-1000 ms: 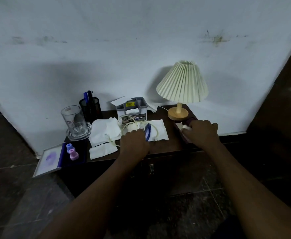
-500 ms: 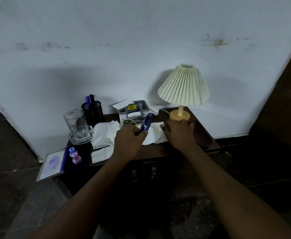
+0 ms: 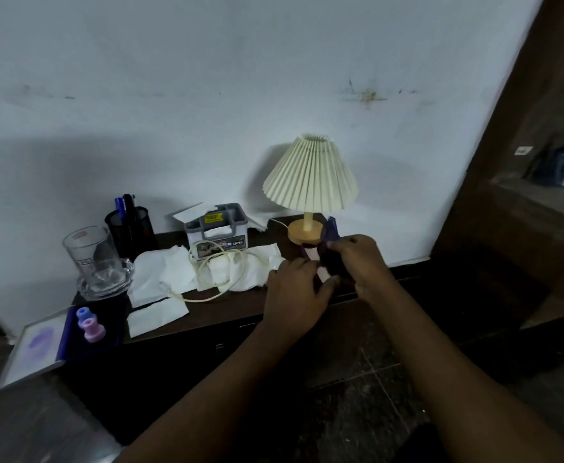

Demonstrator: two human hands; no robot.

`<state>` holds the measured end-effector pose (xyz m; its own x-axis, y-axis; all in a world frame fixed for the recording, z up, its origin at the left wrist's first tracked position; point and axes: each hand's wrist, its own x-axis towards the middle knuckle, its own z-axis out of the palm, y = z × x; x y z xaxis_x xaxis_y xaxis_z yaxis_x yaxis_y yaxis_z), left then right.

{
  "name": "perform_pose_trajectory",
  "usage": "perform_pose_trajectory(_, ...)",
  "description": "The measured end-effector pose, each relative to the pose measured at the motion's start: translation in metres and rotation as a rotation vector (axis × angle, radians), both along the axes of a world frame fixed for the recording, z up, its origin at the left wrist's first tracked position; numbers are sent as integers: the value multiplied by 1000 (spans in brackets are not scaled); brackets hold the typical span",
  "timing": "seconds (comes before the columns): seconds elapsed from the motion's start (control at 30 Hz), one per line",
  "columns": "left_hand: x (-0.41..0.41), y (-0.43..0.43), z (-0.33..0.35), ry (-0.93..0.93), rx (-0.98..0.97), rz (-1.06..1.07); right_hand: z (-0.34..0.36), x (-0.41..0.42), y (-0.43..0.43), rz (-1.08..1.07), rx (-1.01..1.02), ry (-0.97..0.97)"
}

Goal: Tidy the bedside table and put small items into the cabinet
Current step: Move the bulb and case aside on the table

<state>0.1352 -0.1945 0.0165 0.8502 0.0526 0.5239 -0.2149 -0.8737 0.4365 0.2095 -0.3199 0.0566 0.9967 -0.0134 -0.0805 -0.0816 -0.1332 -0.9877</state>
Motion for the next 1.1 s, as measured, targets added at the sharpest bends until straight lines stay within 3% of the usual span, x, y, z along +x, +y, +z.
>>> perform_pose_trajectory(0.1,9,-5,-14,33,-53,-32,-4,13,-16,-58,-119,28)
perform_pose_trajectory(0.23,16,-3,-26,100,-166,-76,-16,26,-13,-16,-432,-91)
perform_pose_trajectory(0.53,25,0,-33,168,-150,-69,-27,36,11,43,-876,-293)
perform_pose_trajectory(0.8,31,3,-37,160,-139,-88,-30,38,10,150,-1008,-298)
perform_pose_trajectory(0.93,31,3,-36,156,-131,-107,-22,41,-5,-85,-1114,-502)
perform_pose_trajectory(1.0,30,4,-35,167,-202,-98,-24,44,-18,-164,-1154,-394)
perform_pose_trajectory(1.1,28,4,-29,255,-471,-62,-37,46,-32,24,-1125,-67)
